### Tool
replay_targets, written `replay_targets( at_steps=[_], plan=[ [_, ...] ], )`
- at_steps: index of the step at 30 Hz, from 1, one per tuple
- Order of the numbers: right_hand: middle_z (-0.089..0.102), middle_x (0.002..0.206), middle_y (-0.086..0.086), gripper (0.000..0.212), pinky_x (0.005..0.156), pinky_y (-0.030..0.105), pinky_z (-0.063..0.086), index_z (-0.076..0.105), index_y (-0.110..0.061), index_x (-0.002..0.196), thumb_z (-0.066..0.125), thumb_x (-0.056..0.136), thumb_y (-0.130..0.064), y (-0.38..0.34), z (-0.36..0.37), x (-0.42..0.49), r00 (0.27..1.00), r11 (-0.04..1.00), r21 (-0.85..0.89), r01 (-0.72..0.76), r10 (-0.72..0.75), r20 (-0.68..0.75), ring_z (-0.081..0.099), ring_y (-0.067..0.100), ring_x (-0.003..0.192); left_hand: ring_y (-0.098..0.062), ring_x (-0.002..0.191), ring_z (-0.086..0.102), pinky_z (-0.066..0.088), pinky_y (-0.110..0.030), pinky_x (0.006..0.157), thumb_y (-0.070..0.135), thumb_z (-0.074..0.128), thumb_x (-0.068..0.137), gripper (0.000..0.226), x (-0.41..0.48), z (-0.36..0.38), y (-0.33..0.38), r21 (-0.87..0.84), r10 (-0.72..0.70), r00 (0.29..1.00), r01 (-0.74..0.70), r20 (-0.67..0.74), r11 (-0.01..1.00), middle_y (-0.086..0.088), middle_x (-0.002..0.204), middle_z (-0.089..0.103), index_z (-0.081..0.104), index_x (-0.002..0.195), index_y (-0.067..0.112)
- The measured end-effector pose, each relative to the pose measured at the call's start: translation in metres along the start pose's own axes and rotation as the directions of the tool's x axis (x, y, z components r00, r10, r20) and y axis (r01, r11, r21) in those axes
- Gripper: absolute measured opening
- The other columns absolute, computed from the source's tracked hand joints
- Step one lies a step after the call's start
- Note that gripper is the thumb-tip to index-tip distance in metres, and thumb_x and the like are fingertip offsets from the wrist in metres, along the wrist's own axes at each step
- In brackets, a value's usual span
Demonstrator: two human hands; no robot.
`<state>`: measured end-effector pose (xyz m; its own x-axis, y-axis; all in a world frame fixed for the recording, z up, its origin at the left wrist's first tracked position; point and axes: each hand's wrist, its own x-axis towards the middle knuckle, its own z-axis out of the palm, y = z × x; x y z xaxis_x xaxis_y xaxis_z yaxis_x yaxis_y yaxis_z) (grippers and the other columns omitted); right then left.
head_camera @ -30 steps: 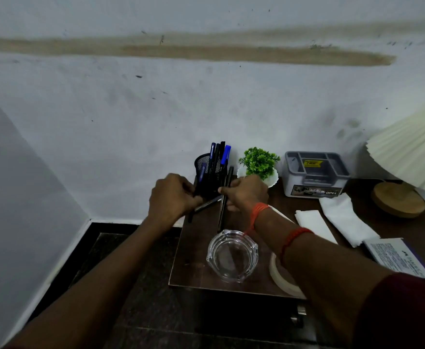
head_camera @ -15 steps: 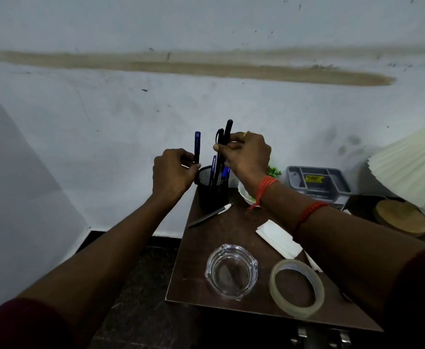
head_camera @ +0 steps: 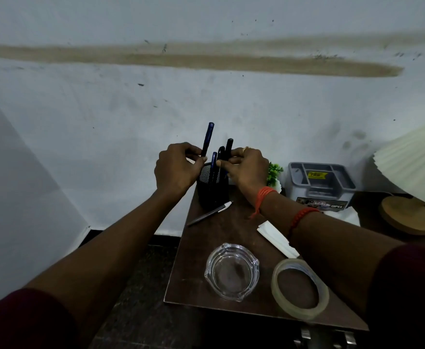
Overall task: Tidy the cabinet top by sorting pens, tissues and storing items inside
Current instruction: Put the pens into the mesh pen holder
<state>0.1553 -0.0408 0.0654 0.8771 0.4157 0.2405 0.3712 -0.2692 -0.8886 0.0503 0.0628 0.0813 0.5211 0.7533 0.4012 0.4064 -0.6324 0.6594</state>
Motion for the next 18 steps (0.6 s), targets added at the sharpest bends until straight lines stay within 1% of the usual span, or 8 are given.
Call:
replay_targets(
  at_steps=[3, 5, 7, 9, 12, 14, 16, 18],
  plan=[
    [0.060, 0.061, -0.010, 0.025, 0.072, 0.023, 0.050, 0.075, -0.014, 0.090, 0.084, 0.070, -0.026, 0.007, 0.003, -0.001, 0.999, 0.998, -0.070, 0.007, -0.004, 0.040, 0.065, 0.013, 0.074, -0.007, 0.076, 0.070, 0.053, -0.026, 0.070, 0.038, 0.074, 0.080, 0.018, 0.001, 0.004, 0.003, -0.002, 0.003, 1.000, -0.003, -0.011, 1.000, 0.012, 0.084, 0.076, 0.075, 0.094, 0.027],
    [0.060, 0.058, -0.010, 0.025, 0.074, 0.024, 0.052, 0.075, -0.014, 0.088, 0.084, 0.069, -0.027, 0.012, 0.005, 0.000, 0.999, 0.995, -0.096, 0.003, 0.001, 0.044, 0.068, 0.015, 0.077, -0.008, 0.076, 0.070, 0.055, -0.029, 0.073, 0.038, 0.073, 0.080, 0.017, 0.001, 0.007, 0.003, 0.000, 0.006, 1.000, -0.006, -0.008, 1.000, 0.013, 0.084, 0.075, 0.074, 0.094, 0.028],
    [0.068, 0.067, -0.005, 0.035, 0.077, 0.023, 0.053, 0.075, -0.012, 0.098, 0.084, 0.069, -0.029, 0.017, 0.006, 0.000, 0.999, 0.995, -0.097, -0.009, 0.013, 0.048, 0.070, 0.015, 0.081, -0.009, 0.078, 0.070, 0.055, -0.029, 0.073, 0.038, 0.073, 0.080, 0.017, 0.001, 0.010, 0.002, 0.013, -0.001, 1.000, 0.001, 0.006, 1.000, 0.013, 0.085, 0.075, 0.074, 0.094, 0.028],
    [0.075, 0.080, 0.000, 0.041, 0.079, 0.023, 0.053, 0.074, -0.011, 0.105, 0.084, 0.069, -0.029, 0.019, 0.005, 0.001, 0.998, 0.995, -0.095, -0.023, 0.028, 0.054, 0.070, 0.015, 0.085, -0.011, 0.083, 0.070, 0.050, -0.027, 0.070, 0.038, 0.074, 0.080, 0.018, 0.000, 0.012, -0.001, 0.042, -0.026, 0.999, 0.025, 0.033, 0.999, 0.011, 0.087, 0.075, 0.074, 0.094, 0.027],
    [0.077, 0.086, 0.006, 0.041, 0.082, 0.034, 0.058, 0.073, -0.008, 0.106, 0.084, 0.070, -0.022, 0.020, 0.003, 0.001, 0.996, 0.997, -0.063, -0.037, 0.042, 0.084, 0.072, 0.018, 0.084, -0.015, 0.088, 0.070, 0.047, -0.026, 0.068, 0.038, 0.075, 0.079, 0.021, -0.001, 0.018, -0.008, 0.084, -0.067, 0.995, 0.061, 0.077, 0.995, 0.008, 0.090, 0.076, 0.075, 0.095, 0.025],
    [0.077, 0.089, 0.008, 0.039, 0.083, 0.038, 0.059, 0.072, -0.008, 0.107, 0.083, 0.071, -0.018, 0.020, -0.001, 0.002, 0.994, 0.998, -0.055, -0.027, 0.033, 0.100, 0.072, 0.018, 0.085, -0.015, 0.088, 0.070, 0.047, -0.026, 0.068, 0.038, 0.076, 0.079, 0.023, -0.001, 0.022, -0.012, 0.092, -0.081, 0.992, 0.072, 0.098, 0.993, 0.006, 0.090, 0.076, 0.076, 0.097, 0.024],
    [0.076, 0.095, 0.010, 0.043, 0.087, 0.035, 0.057, 0.068, -0.006, 0.114, 0.081, 0.074, -0.015, 0.022, -0.004, 0.002, 0.994, 0.998, -0.058, -0.028, 0.033, 0.102, 0.072, 0.018, 0.091, -0.015, 0.088, 0.071, 0.047, -0.026, 0.067, 0.037, 0.077, 0.080, 0.021, 0.000, 0.024, -0.016, 0.100, -0.084, 0.991, 0.073, 0.108, 0.992, 0.006, 0.090, 0.076, 0.076, 0.097, 0.024],
    [0.075, 0.102, 0.012, 0.049, 0.091, 0.029, 0.054, 0.063, -0.003, 0.123, 0.078, 0.077, -0.013, 0.023, -0.008, 0.001, 0.993, 0.998, -0.051, -0.039, 0.044, 0.107, 0.070, 0.019, 0.098, -0.014, 0.086, 0.071, 0.047, -0.026, 0.067, 0.035, 0.077, 0.080, 0.019, -0.001, 0.025, -0.019, 0.104, -0.083, 0.990, 0.071, 0.115, 0.992, 0.007, 0.087, 0.076, 0.076, 0.095, 0.025]
  ],
)
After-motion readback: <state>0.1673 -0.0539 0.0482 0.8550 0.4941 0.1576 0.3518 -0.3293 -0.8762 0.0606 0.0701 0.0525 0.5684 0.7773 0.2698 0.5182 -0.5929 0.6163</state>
